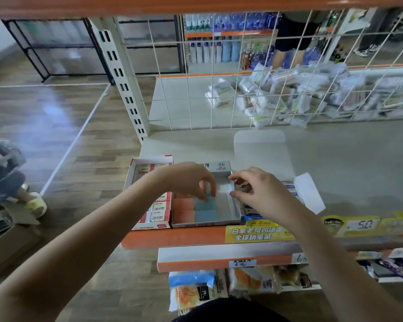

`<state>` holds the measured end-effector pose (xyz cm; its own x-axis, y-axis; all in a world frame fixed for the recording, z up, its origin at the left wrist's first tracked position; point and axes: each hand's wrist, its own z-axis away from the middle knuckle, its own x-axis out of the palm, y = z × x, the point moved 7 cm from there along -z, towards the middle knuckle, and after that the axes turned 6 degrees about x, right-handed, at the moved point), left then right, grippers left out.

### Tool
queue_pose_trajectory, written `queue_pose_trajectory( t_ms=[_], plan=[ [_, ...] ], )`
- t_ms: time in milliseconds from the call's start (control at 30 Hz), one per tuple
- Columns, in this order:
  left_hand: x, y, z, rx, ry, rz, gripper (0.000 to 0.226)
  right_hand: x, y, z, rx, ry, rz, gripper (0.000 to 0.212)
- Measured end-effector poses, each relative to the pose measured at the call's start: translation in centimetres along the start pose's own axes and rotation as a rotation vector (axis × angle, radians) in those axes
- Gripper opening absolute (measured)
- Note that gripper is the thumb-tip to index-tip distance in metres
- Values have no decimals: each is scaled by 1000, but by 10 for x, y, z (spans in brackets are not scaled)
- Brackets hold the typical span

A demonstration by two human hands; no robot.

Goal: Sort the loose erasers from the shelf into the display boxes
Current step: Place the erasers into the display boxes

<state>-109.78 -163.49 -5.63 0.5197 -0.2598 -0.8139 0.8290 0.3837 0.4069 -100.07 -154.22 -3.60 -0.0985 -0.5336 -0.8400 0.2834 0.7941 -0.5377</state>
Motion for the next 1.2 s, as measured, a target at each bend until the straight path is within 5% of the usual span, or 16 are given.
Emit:
queue_pose_trajectory(
  t_ms=[500,700,900,1200],
  plan=[
    [3,4,3,28,-16,-116,25,-3,-7,-6,-1,-102,113,31],
    [-48,24,-1,88,160,-271,25,-38,1,-9,89,-70,115,31],
    [-85,108,-55,204,388,-441,32,-89,64,-5,236,99,240,34],
    [-37,292,-170,351,356,-605,47,-175,225,86,501,275,349,37]
  ],
)
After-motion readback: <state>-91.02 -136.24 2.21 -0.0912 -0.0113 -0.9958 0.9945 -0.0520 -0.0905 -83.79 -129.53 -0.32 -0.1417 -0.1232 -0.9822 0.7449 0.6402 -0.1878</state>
